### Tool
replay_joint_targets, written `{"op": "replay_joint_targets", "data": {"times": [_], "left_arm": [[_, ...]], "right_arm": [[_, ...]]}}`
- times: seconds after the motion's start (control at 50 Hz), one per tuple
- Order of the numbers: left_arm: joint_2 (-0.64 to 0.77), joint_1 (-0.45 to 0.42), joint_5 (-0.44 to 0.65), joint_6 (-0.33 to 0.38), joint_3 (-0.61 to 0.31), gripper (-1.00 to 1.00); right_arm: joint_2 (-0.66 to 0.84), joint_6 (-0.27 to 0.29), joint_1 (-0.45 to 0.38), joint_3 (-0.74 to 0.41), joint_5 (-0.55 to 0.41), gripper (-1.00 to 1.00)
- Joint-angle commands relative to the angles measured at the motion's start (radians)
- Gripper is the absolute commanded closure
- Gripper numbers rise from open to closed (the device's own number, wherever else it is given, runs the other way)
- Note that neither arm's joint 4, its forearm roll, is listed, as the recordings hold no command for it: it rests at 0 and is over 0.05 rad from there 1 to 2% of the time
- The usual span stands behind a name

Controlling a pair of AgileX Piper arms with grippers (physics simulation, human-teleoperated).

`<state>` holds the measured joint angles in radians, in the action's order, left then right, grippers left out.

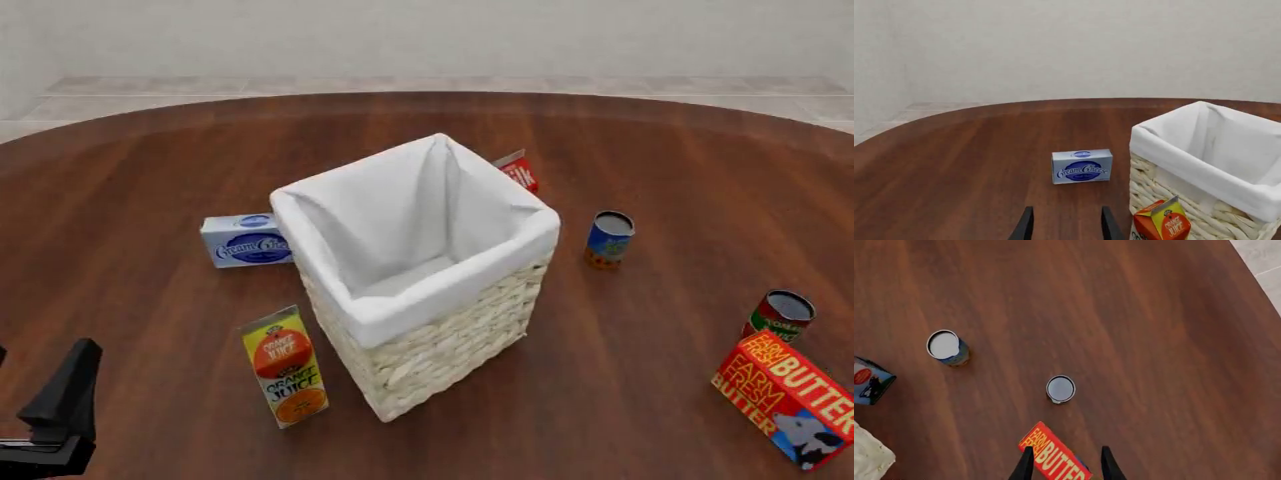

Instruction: Pick up the alphabet soup and the tomato sauce, and put them in the basket.

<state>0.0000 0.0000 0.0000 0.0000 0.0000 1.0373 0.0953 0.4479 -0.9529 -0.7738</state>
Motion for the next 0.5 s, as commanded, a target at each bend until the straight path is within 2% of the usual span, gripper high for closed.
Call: {"op": "replay_joint_targets", "data": {"times": [0.02,0.18,0.22,0.24,0.28,0.3,0.42,0.44,0.5], "left_arm": [[0.000,0.000,0.000,0.000,0.000,-1.00],[0.000,0.000,0.000,0.000,0.000,-1.00],[0.000,0.000,0.000,0.000,0.000,-1.00],[0.000,0.000,0.000,0.000,0.000,-1.00],[0.000,0.000,0.000,0.000,0.000,-1.00],[0.000,0.000,0.000,0.000,0.000,-1.00],[0.000,0.000,0.000,0.000,0.000,-1.00],[0.000,0.000,0.000,0.000,0.000,-1.00],[0.000,0.000,0.000,0.000,0.000,-1.00]], "right_arm": [[0.068,-0.006,0.009,-0.011,-0.017,-1.00],[0.108,-0.023,0.002,-0.067,-0.057,-1.00],[0.116,-0.004,0.007,-0.082,-0.067,-1.00],[0.125,-0.023,0.002,-0.089,-0.076,-1.00],[0.134,0.005,0.010,-0.108,-0.085,-1.00],[0.139,0.000,0.008,-0.115,-0.089,-1.00],[0.164,0.003,0.002,-0.133,-0.097,-1.00],[0.168,-0.017,-0.017,-0.129,-0.104,-1.00],[0.177,-0.009,-0.022,-0.130,-0.105,-1.00]]}}
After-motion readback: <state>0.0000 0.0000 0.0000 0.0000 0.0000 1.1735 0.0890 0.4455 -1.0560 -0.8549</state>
